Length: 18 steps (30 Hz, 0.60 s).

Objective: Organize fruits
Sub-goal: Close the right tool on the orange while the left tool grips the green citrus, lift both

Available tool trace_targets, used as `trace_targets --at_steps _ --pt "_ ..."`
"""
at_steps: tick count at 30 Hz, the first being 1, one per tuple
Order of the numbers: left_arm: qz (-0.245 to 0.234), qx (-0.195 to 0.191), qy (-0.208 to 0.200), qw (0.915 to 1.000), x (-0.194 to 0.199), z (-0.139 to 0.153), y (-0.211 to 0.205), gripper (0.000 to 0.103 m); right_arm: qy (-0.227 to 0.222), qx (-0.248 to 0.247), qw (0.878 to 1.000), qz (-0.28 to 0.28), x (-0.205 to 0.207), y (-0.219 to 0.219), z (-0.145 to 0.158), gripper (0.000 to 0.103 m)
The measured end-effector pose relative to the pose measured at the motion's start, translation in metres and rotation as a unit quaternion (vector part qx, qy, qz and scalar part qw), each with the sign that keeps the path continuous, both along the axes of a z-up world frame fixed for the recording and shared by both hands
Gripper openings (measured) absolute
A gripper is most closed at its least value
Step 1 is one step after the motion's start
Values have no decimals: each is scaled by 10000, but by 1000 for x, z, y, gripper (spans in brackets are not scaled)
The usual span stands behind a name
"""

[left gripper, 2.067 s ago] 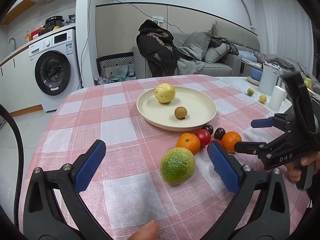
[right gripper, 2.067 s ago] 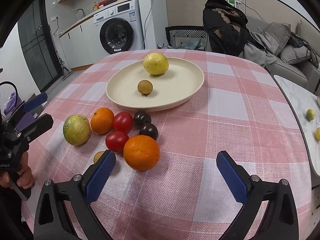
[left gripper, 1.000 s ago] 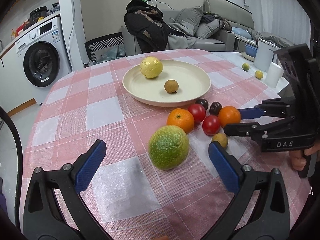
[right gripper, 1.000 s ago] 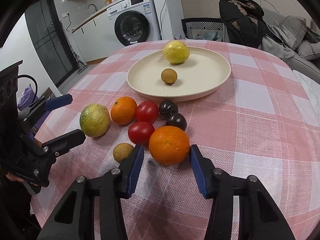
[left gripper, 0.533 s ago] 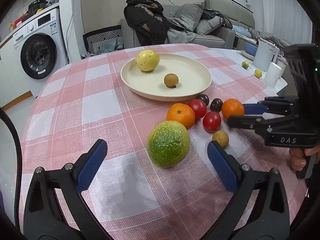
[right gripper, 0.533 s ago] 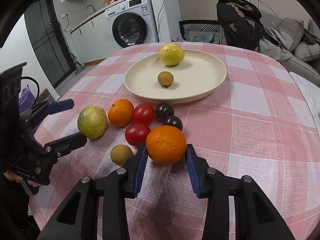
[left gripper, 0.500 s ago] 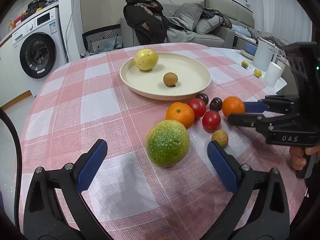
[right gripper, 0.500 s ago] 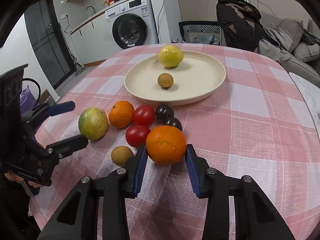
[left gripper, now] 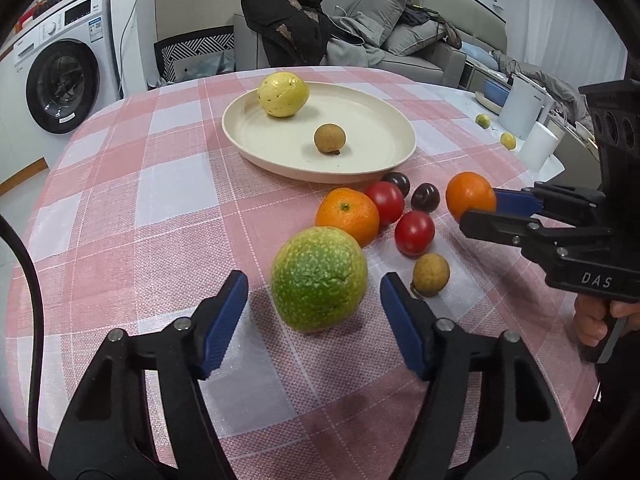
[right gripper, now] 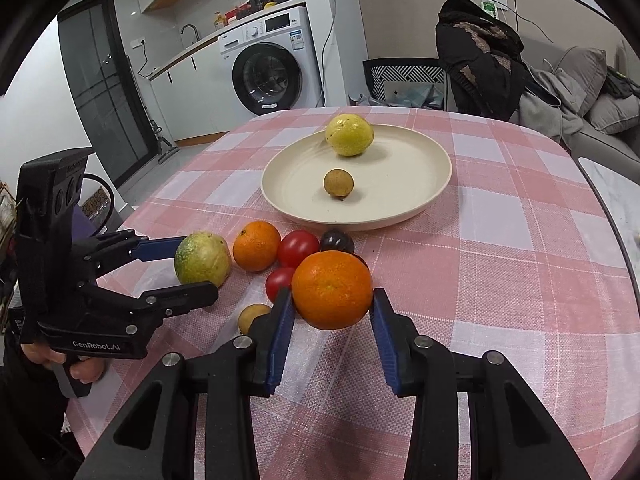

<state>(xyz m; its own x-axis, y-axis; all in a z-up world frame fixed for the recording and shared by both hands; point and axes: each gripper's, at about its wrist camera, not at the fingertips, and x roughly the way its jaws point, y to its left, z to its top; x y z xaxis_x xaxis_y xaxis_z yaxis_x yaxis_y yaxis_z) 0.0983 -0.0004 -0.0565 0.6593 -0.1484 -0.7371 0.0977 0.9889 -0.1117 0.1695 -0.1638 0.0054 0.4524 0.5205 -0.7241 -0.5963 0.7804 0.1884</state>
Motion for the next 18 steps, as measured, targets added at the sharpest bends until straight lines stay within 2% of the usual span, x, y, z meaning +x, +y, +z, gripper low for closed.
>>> trace_targets --at_steps 2,3,10,18 --pt "-28 -25 -13 10000 0 0 -1 55 -5 10 10000 2 0 0 0 40" --pt "-47 -42 -15 10000 0 0 -1 45 -7 13 10000 7 0 0 -1 40" --pt "-159 -52 -49 9998 -3 2 -4 45 -11 19 10000 3 -1 0 0 40" --pt "-74 -121 -368 9992 -9 16 -1 45 -93 114 9999 -69 -1 -4 4 39"
